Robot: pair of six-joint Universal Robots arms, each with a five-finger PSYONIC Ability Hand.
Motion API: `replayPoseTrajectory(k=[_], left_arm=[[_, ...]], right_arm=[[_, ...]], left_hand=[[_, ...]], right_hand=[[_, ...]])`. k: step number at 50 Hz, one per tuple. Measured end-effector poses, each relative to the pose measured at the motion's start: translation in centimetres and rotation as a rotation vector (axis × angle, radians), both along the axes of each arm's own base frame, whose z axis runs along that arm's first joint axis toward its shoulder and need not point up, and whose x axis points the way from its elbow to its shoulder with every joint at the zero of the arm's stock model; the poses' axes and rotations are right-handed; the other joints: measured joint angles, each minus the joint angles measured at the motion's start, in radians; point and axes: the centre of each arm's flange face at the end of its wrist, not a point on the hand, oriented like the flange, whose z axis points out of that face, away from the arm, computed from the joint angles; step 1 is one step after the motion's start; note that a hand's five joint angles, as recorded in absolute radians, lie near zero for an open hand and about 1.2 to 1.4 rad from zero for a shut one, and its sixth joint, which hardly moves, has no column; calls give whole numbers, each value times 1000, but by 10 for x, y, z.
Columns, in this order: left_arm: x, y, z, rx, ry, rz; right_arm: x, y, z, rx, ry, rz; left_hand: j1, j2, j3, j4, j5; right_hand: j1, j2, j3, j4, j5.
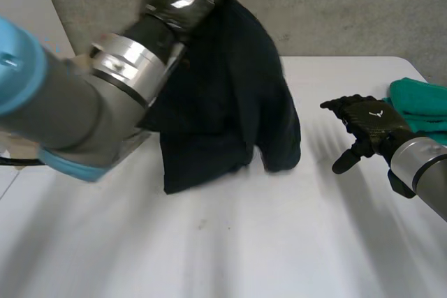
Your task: Fold the laundry.
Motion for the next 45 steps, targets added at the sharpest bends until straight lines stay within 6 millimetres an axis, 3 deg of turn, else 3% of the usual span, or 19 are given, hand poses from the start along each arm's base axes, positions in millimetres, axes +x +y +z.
replayPoseTrajectory(k=[6, 9, 13, 17, 22, 27, 29, 33, 34, 35, 38, 41, 44, 45], left_arm=[[62, -37, 45, -106, 48, 185], [81, -47, 70, -166, 79, 235], [93, -58, 97, -220, 132, 239], [83, -67, 96, -200, 166, 174], [34, -71, 64, -112, 171, -9], [-23, -58, 11, -11, 124, -190], [-36, -53, -4, 14, 110, -230], [-84, -24, -67, 135, 42, -383], [-87, -21, -73, 147, 35, -396], [-98, -11, -91, 183, 13, -435], [-116, 13, -125, 251, -34, -509], [-123, 27, -139, 284, -59, -543], [-123, 35, -135, 287, -62, -554], [-121, 38, -127, 280, -56, -552]], right_arm=[[-2, -6, 2, -38, 47, 4], [-2, -7, 4, -53, 67, 8], [-2, -6, 5, -62, 80, 12], [-3, -4, 4, -60, 80, 13], [-3, -2, 3, -54, 78, 12], [-6, -4, 4, -59, 77, 2], [-8, -5, 5, -63, 78, -6], [-21, -15, 8, -91, 85, -57], [-22, -16, 8, -93, 86, -62], [-27, -19, 9, -101, 88, -79], [-38, -26, 11, -116, 93, -119], [-47, -32, 12, -127, 95, -146], [-52, -37, 14, -136, 95, -161], [-55, -39, 16, -142, 95, -166]], left_hand=[[0, 5, 0, 0, 0], [0, 5, 0, 0, 0], [0, 5, 0, 0, 0], [0, 5, 0, 0, 0], [0, 5, 0, 0, 0], [0, 5, 0, 0, 0], [0, 5, 0, 0, 0], [-79, -124, -108, -118, -63], [-170, -213, -210, -207, -142], [-302, -324, -320, -334, -261], [-441, -492, -475, -495, -426], [-773, -800, -794, -818, -750], [-793, -831, -823, -839, -771], [-871, -932, -930, -948, -884]], right_hand=[[0, 0, 0, 0, 0], [0, 0, 0, 0, 0], [0, 0, 0, 0, 0], [0, 0, 0, 0, 0], [0, 0, 0, 0, 0], [0, 0, 0, 0, 0], [0, 0, 0, 0, 0], [0, 0, 0, 0, 0], [0, 0, 0, 0, 0], [0, 0, 0, 0, 0], [0, 0, 0, 0, 0], [0, 0, 0, 0, 0], [0, 0, 0, 0, 0], [0, 0, 0, 0, 0]])
